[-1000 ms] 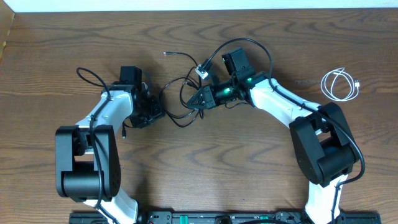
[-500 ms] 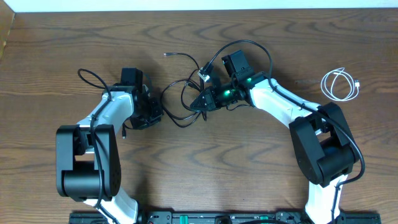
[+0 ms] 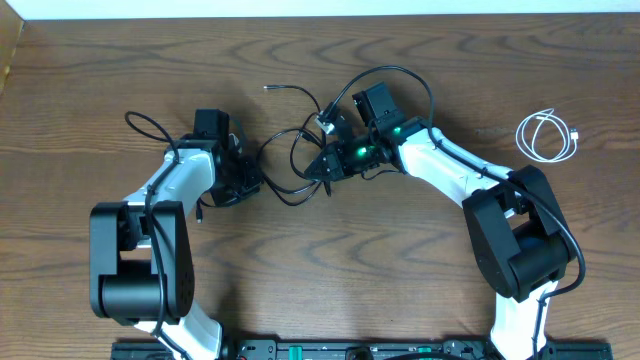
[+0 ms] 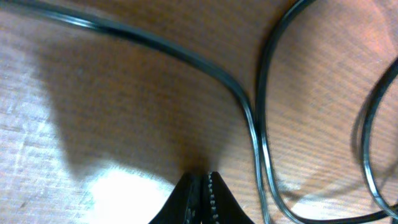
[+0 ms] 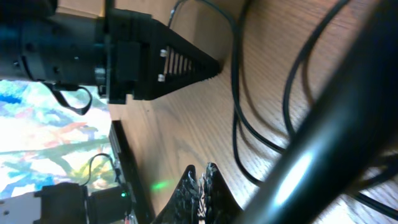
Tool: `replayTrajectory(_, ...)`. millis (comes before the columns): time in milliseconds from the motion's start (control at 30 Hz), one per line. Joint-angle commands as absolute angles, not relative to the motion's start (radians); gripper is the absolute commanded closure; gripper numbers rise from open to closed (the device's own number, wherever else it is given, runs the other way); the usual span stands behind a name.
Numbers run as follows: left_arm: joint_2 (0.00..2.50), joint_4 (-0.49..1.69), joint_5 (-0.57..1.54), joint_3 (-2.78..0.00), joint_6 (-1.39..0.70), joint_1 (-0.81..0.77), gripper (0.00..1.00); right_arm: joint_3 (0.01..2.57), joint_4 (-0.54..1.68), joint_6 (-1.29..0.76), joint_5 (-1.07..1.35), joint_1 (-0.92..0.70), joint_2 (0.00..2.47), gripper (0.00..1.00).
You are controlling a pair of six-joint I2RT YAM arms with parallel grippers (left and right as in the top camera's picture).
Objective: Untangle cables
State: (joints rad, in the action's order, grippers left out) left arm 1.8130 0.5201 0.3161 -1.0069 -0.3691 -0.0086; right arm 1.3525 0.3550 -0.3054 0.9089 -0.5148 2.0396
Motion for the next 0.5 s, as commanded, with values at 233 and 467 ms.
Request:
replayTrajectory(233,1.831,0.451,0.294,-0.906,-0.369,-0.008,0.92,1.358,0.368,-0.29,0.882,-0.525,2.04,0.99)
replayTrajectory(467,1.831,0.451,0.294,-0.905,-0.368,-0.008,0.57,1.359,0.341,-0.267,0.924,-0.524,2.04,0.99)
